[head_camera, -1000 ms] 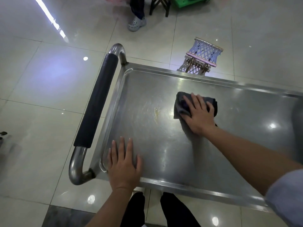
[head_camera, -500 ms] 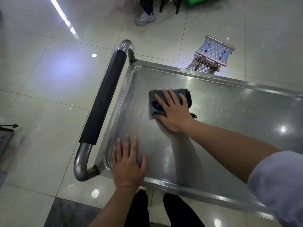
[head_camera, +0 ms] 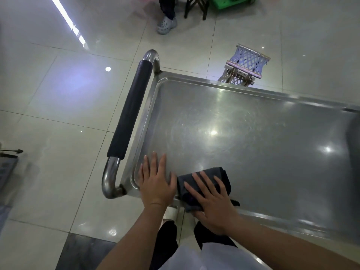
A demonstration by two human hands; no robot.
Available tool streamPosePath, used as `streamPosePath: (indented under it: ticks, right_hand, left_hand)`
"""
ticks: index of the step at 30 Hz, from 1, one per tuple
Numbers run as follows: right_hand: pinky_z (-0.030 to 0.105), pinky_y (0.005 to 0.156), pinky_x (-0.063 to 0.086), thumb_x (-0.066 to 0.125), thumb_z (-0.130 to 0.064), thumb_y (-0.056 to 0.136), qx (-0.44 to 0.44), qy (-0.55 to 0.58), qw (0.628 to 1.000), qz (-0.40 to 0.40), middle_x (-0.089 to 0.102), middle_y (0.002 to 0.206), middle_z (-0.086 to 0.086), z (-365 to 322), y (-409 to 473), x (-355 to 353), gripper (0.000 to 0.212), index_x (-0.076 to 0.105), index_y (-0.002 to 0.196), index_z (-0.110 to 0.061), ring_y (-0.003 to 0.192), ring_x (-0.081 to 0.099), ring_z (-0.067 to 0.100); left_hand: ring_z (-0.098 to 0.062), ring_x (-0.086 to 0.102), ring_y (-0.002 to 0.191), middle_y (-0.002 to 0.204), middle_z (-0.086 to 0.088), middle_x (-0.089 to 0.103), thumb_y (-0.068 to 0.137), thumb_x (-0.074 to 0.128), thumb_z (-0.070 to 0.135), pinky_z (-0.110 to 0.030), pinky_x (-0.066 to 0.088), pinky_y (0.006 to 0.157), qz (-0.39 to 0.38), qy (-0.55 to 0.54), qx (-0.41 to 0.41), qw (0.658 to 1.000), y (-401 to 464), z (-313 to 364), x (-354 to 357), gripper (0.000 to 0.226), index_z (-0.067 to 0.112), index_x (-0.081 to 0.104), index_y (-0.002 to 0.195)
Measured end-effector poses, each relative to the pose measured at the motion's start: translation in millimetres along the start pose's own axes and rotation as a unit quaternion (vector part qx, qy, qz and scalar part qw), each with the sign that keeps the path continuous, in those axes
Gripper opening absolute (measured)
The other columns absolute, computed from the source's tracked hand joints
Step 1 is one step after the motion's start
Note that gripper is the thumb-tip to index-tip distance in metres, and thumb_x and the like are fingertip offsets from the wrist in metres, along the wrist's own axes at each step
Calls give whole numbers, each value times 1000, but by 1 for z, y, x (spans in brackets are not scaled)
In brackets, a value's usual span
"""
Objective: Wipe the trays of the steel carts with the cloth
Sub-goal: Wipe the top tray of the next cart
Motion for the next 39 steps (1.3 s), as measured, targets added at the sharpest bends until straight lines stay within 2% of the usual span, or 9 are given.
streamPosePath:
  ticks: [5,9,12,14,17,21,29,33,39]
  right_hand:
    - [53,115,17,44,-67,88,-20,5,999,-33,28,163,8,1,0,1,78,28,156,-33,151,20,27]
    - [52,112,19,35,-68,90,-59,12,995,-73,34,160,5,-1,-3,-3,72,29,154,-37,149,21,24]
    - [50,112,17,35,-68,92,-86,9,991,-99,36,160,0,0,-2,-6,64,34,151,-43,149,22,21]
    - [47,111,16,36,-68,94,-105,6,988,-111,41,157,-2,2,-1,-7,59,37,148,-46,148,29,20]
    - [45,106,19,35,-66,94,-155,-17,981,-114,46,153,-5,6,3,-16,54,40,145,-48,142,43,20]
    - [40,102,23,34,-66,93,-172,-27,976,-128,49,150,-10,14,7,-21,53,39,144,-51,138,47,14]
    - [40,107,22,51,-68,81,-17,33,994,-99,39,157,-8,59,24,-16,84,16,155,-49,146,27,14]
    - [41,114,3,37,-65,92,101,63,991,-68,6,168,-8,116,75,-37,73,-4,151,-54,151,-6,12]
    - [51,119,5,22,-69,97,291,104,950,-52,-12,167,-1,177,171,-63,73,-2,158,-38,153,-12,23]
  left_hand:
    - [-24,0,154,166,-1,16,94,49,38,-35,-11,119,-33,-68,-8,997,2,-2,-3,65,29,29,155]
    - [-25,12,152,161,1,29,92,59,21,-42,8,123,-93,-167,-4,982,4,-7,-16,58,26,44,148]
    - [-22,48,133,134,-2,61,92,61,10,-48,39,113,5,-174,88,981,5,3,-76,37,18,62,129]
    - [-20,53,128,125,-2,67,92,62,3,-40,42,112,120,-165,152,967,3,12,-131,30,13,69,119]
    - [-24,41,140,142,-4,56,94,55,11,-38,31,118,191,-102,154,964,19,9,-180,37,11,63,130]
    - [-28,23,150,161,-8,29,97,52,18,-49,27,120,91,17,107,990,48,-11,-161,55,12,39,151]
    - [-30,43,140,152,-13,45,89,48,5,-48,45,109,128,-32,110,985,42,-13,-164,53,1,50,142]
    - [-30,44,140,152,-12,45,84,53,7,-48,46,108,136,0,123,983,40,-13,-161,59,2,51,142]
    - [-28,40,142,155,-8,41,80,69,24,-39,33,113,136,45,122,982,42,-19,-151,71,8,48,146]
Point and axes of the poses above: each hand's wrist, its own y-axis towards the middle knuckle, its own x-axis out of the palm, z = x × y, the point moved 10 cm from there along y, towards the middle knuckle
